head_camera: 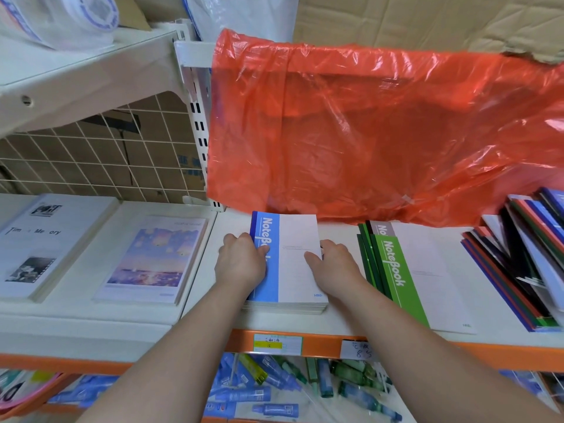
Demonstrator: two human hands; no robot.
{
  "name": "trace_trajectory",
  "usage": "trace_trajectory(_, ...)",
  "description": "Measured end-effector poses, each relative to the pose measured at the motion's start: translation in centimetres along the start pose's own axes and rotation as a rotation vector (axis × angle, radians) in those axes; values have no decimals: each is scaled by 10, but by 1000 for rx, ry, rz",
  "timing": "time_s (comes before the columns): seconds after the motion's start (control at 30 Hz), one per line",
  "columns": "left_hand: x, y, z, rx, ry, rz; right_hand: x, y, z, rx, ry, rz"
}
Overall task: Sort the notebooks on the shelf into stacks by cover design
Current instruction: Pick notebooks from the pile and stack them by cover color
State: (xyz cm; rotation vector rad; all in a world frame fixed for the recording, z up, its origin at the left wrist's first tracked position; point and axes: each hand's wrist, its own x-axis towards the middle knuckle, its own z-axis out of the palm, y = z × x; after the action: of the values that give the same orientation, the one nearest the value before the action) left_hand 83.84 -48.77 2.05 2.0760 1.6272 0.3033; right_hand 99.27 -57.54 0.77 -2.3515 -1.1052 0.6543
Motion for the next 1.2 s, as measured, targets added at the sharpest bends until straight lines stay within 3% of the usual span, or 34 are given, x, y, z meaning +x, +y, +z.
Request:
trace_trajectory(0.2, -3, 2, -6, 59, 49, 42, -4, -1, -4, 20, -2, -23)
trace_trajectory(0.33, -6, 31, -5, 239, 135, 359, -9, 7, -29, -196, 105, -172)
trace_trajectory(0.43, -14, 66, 10, 374, 16, 554, -8, 31, -47, -466, 51, -229)
trace_trajectory(0.53, -28, 94, 32, 443, -69, 648, -17, 60, -66, -544, 29, -176)
trace_trajectory(0.83, -58, 133, 71, 515, -178, 678, -35, 114, -86, -561, -88, -46)
trace_trajectory(1.07, -68, 134, 74, 541, -196, 625, -39, 117, -88, -555, -109, -101)
trace_trajectory(1.2, -72, 132, 74, 538, -201, 600, -41, 110, -87, -546, -146, -39)
